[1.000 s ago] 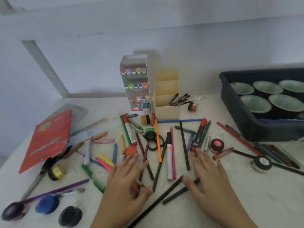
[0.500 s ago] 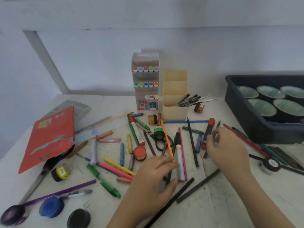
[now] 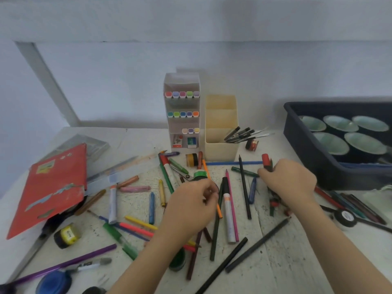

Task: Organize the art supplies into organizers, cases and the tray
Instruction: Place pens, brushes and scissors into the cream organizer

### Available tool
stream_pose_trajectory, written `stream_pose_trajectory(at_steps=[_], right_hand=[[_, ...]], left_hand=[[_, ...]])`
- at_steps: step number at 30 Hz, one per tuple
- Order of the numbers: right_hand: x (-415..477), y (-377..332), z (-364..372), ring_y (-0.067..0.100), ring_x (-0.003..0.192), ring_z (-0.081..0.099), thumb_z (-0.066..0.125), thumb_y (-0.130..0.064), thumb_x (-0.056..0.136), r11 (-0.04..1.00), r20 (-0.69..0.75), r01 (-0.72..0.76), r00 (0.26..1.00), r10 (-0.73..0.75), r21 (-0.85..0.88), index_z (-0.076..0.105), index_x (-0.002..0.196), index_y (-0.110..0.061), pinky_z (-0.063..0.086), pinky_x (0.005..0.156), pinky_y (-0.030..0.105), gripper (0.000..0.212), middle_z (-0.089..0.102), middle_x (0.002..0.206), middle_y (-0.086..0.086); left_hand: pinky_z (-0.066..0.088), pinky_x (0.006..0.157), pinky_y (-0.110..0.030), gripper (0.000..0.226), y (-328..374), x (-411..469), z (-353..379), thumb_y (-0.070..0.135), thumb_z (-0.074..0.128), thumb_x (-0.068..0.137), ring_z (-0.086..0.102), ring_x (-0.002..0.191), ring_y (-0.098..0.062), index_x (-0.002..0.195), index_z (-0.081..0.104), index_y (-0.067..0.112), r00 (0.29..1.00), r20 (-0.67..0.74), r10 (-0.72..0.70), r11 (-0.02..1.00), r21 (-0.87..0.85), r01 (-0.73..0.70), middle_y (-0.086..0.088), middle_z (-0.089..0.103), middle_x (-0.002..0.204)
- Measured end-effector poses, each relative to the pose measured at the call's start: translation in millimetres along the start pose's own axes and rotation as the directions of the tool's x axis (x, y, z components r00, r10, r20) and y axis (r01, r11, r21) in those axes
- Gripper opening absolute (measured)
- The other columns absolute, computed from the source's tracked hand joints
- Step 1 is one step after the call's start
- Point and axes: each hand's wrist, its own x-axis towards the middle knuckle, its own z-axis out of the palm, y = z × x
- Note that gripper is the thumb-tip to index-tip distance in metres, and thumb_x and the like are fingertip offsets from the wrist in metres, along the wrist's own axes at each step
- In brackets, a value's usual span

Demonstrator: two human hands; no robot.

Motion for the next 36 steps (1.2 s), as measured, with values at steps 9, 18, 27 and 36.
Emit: stream_pose_trajectory(at_steps=[9, 18, 27, 36], right_hand=[[-33.9, -6.0, -35.2, 0.017, 0.062, 0.064, 0.062, -0.025, 0.085, 0.799, 0.140, 0.252, 0.913, -0.384, 0.546, 0.036, 0.123, -0.032, 0.057, 0.060, 0.032, 0.046, 0.066, 0.073, 0.005], [0.7, -33.2, -76.8, 0.013, 0.068, 0.066, 0.061, -0.012, 0.086, 0.510, -0.360, 0.600, 0.791, -0.495, 0.616, 0.047, 0.109, -0.029, 0.058, 0.065, 0.028, 0.032, 0.064, 0.088, -0.001], [65.1, -78.2, -68.4, 0.020, 0.092, 0.062, 0.055, -0.016, 0.094, 0.602, -0.524, 0.703, 0.699, -0.487, 0.378, 0.054, 0.113, -0.014, 0.052, 0.082, 0.033, 0.019, 0.064, 0.100, 0.004], [76.0, -72.6, -48.9, 0.020, 0.113, 0.054, 0.042, -0.033, 0.098, 0.782, -0.336, 0.607, 0.772, -0.539, 0.140, 0.053, 0.128, -0.024, 0.021, 0.105, 0.041, 0.034, 0.064, 0.117, -0.002]], left_hand=[[0.038, 0.058, -0.027, 0.027, 37.8, 35.3, 25.2, 0.024, 0.052, 0.093, 0.048, 0.071, -0.017, 0.071, 0.039, 0.014, 0.946, 0.200, -0.256, 0.940, 0.282, 0.194, 0.003, 0.041, 0.069], [0.039, 0.058, -0.026, 0.007, 39.0, 42.6, 25.4, 0.015, 0.051, 0.092, 0.050, 0.076, -0.018, 0.086, 0.050, 0.012, 0.949, 0.222, -0.224, 0.939, 0.309, 0.150, -0.001, 0.049, 0.081], [0.041, 0.067, -0.029, 0.011, 43.0, 45.3, 25.0, 0.020, 0.055, 0.090, 0.051, 0.084, -0.021, 0.093, 0.049, 0.012, 0.942, 0.241, -0.233, 0.921, 0.366, 0.134, -0.005, 0.050, 0.095], [0.044, 0.053, -0.025, 0.017, 32.6, 55.5, 16.0, 0.029, 0.065, 0.081, 0.059, 0.074, -0.017, 0.081, 0.054, 0.016, 0.933, 0.230, -0.277, 0.955, 0.176, 0.240, 0.002, 0.052, 0.073]])
